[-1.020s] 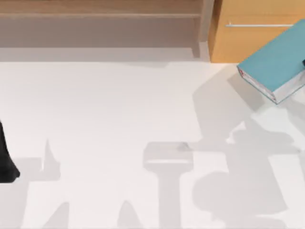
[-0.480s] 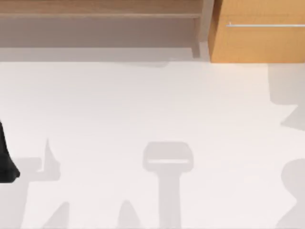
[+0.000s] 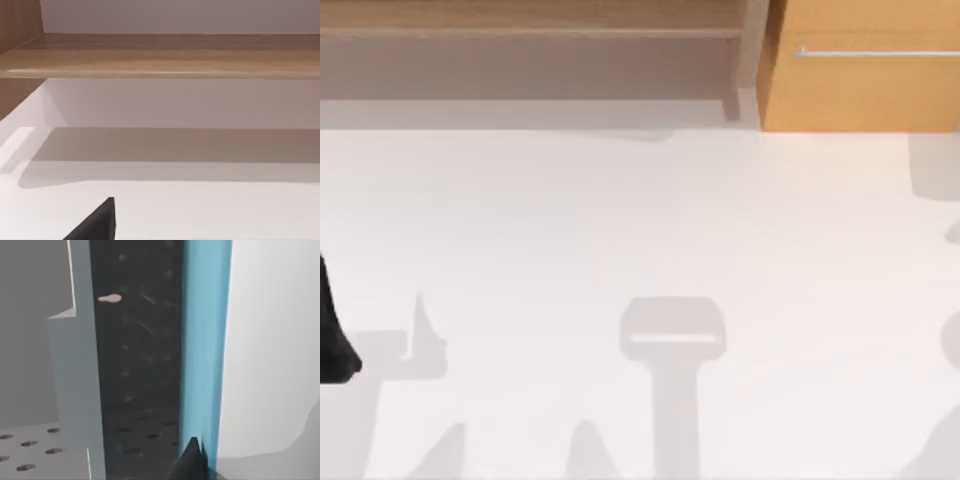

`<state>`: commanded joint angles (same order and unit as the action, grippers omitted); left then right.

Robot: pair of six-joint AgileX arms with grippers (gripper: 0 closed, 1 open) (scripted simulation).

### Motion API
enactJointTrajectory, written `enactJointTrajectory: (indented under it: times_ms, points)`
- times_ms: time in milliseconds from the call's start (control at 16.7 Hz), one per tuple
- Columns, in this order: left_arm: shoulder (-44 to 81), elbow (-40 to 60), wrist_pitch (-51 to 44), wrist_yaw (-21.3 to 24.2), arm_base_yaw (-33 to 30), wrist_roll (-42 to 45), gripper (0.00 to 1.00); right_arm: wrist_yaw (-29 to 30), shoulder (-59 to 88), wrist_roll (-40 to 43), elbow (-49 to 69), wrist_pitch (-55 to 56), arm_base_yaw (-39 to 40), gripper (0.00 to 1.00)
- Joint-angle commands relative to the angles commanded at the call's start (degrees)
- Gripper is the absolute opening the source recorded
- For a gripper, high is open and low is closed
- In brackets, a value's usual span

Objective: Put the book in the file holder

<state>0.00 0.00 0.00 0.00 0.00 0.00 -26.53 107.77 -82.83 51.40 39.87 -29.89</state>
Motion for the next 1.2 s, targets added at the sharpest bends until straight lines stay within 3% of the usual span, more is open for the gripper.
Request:
enactJointTrajectory:
  times_ms: [840,1200]
  points:
    - [0.00,0.00,0.00,0.00,0.00,0.00,1.00,2.09,5.30,-0.65,6.40,-0.84,2.09,0.00]
    - [0.00,0.00,0.00,0.00,0.00,0.00,1.00,2.09,5.30,-0.65,6.40,-0.84,2.09,0.45]
